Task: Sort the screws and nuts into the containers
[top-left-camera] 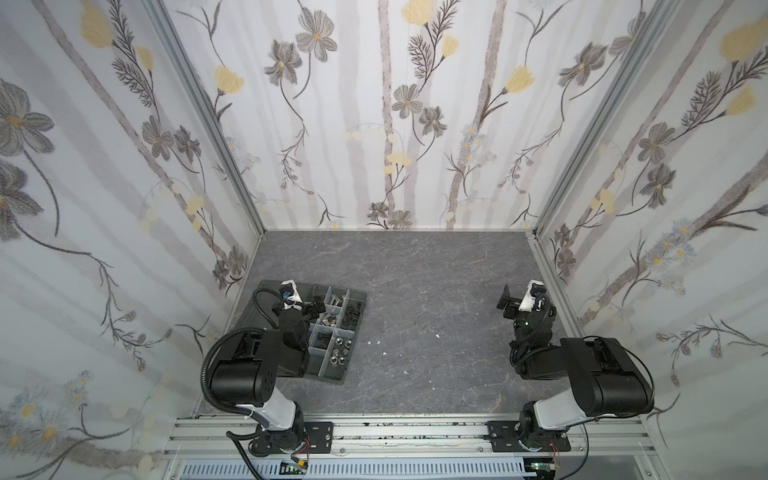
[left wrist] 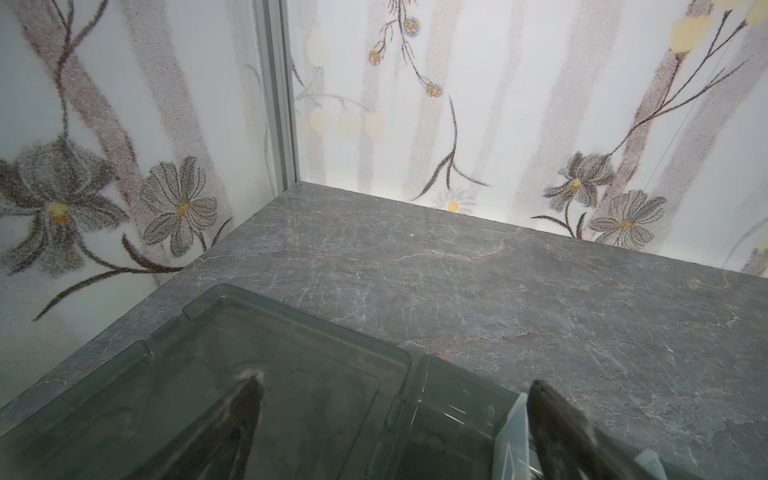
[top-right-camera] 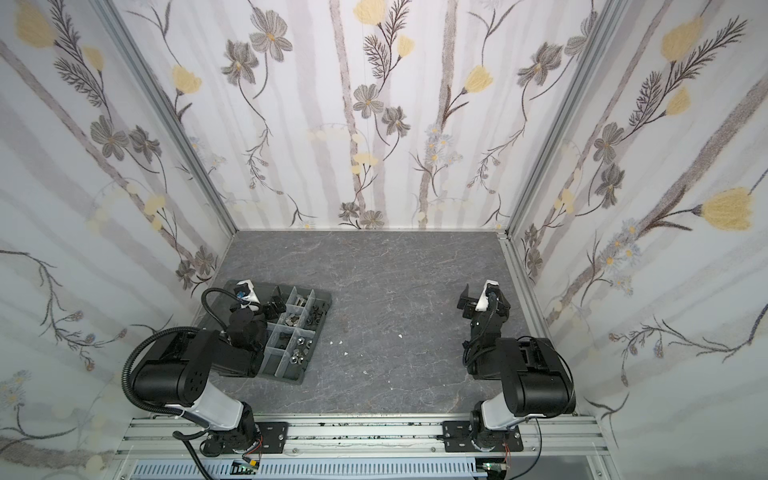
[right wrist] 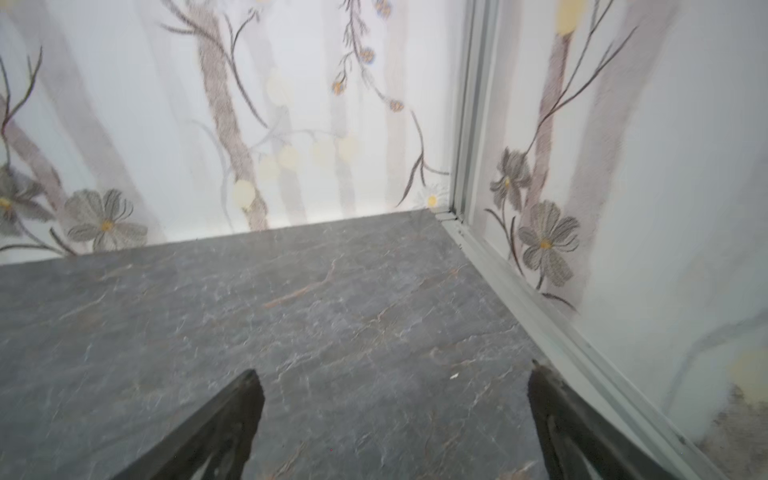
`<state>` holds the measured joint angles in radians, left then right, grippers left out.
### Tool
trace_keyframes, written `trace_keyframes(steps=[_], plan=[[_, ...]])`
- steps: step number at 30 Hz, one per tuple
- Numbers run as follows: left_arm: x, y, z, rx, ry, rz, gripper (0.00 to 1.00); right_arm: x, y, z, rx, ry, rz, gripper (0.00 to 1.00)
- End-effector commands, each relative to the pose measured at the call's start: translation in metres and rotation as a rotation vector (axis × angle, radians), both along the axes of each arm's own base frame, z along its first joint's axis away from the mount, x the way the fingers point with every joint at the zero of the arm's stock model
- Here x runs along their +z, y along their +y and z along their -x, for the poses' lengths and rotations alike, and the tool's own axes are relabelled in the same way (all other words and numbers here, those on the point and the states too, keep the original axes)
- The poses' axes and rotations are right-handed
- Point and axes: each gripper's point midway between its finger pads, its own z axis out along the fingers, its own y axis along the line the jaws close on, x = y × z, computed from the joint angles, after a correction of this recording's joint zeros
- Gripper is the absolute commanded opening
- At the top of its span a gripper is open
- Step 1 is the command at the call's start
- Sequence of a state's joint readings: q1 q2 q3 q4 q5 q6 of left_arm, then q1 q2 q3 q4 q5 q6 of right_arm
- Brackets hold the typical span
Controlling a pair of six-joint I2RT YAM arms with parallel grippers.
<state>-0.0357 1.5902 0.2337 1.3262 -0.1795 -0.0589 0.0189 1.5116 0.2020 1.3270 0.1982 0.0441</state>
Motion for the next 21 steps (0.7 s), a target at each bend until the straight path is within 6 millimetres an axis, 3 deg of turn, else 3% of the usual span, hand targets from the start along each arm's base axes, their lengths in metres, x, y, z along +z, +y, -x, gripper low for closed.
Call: trace_keyframes(steps=[1, 21], plan=[[0.0074, -0.0004, -0.0015, 0.000, -0.028, 0.005, 1.00, -0.0038, 0.0110, -0.0012, 0.067, 0.015, -0.012, 1.00], [0.0072, -0.0009, -0.0015, -0.001, -0.027, 0.004, 1.00, -0.0034, 0.0147, 0.0000, 0.070, 0.014, 0.005, 1.00]])
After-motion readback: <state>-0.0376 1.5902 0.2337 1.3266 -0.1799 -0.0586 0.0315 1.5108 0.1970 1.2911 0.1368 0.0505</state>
